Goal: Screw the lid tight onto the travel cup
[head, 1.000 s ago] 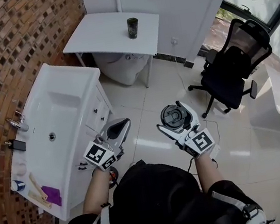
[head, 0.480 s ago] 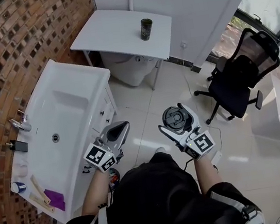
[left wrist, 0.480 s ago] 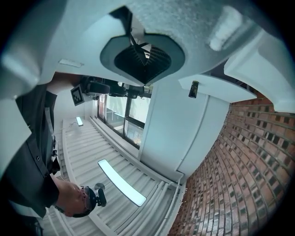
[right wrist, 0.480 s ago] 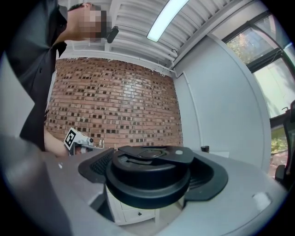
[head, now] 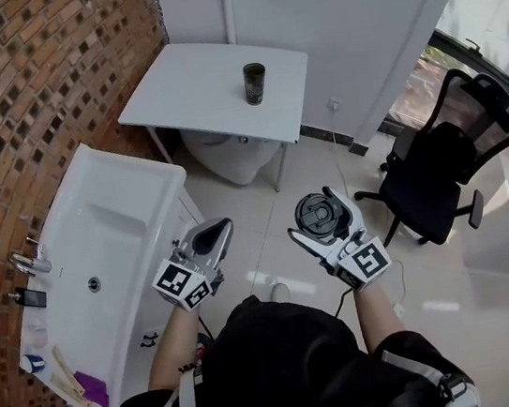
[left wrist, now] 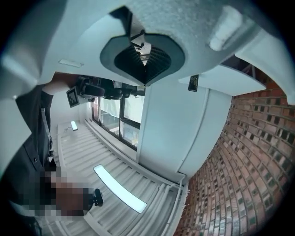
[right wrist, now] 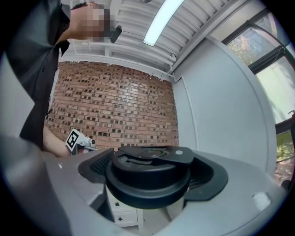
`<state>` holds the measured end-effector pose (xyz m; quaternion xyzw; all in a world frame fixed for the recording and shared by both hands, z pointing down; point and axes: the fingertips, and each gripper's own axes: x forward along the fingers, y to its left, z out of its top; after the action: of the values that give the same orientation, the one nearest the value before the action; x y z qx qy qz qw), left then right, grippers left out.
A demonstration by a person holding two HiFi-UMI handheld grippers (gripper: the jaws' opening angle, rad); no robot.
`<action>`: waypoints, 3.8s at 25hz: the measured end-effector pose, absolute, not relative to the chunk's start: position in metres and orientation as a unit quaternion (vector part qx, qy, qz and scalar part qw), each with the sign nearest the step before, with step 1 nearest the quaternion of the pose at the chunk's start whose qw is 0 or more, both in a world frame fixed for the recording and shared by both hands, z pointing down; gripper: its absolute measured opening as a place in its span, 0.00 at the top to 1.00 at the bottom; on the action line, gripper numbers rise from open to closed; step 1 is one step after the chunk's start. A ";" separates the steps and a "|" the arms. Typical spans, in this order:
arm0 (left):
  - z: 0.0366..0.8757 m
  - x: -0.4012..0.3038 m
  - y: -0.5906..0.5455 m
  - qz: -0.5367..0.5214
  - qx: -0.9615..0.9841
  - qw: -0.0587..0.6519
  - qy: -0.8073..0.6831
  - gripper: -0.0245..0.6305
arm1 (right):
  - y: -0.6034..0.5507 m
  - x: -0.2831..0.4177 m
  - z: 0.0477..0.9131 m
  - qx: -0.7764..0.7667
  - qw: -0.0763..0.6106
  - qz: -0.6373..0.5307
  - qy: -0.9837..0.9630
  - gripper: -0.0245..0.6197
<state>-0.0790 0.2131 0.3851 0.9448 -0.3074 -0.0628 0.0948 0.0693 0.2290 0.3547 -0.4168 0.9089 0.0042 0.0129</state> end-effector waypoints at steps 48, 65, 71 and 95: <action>0.418 -0.102 -0.133 -0.076 0.933 0.116 -0.333 0.96 | -0.105 0.044 0.385 -0.408 -0.012 -0.014 0.913 0.21; 0.415 -0.025 -0.219 -0.063 0.932 0.103 -0.341 0.96 | -0.223 0.104 0.365 -0.351 0.025 0.010 0.936 0.21; 0.390 0.000 -0.250 -0.075 0.930 0.078 -0.351 0.96 | -0.248 0.124 0.355 -0.329 0.037 0.018 0.943 0.21; 0.436 0.000 -0.284 -0.026 0.943 0.124 -0.307 0.96 | -0.281 0.116 0.388 -0.346 0.028 -0.016 0.938 0.21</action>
<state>0.0000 -0.2837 0.4357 0.9433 -0.3068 -0.0263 0.1238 0.1164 -0.2812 0.3884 -0.3458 0.9378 -0.0164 0.0281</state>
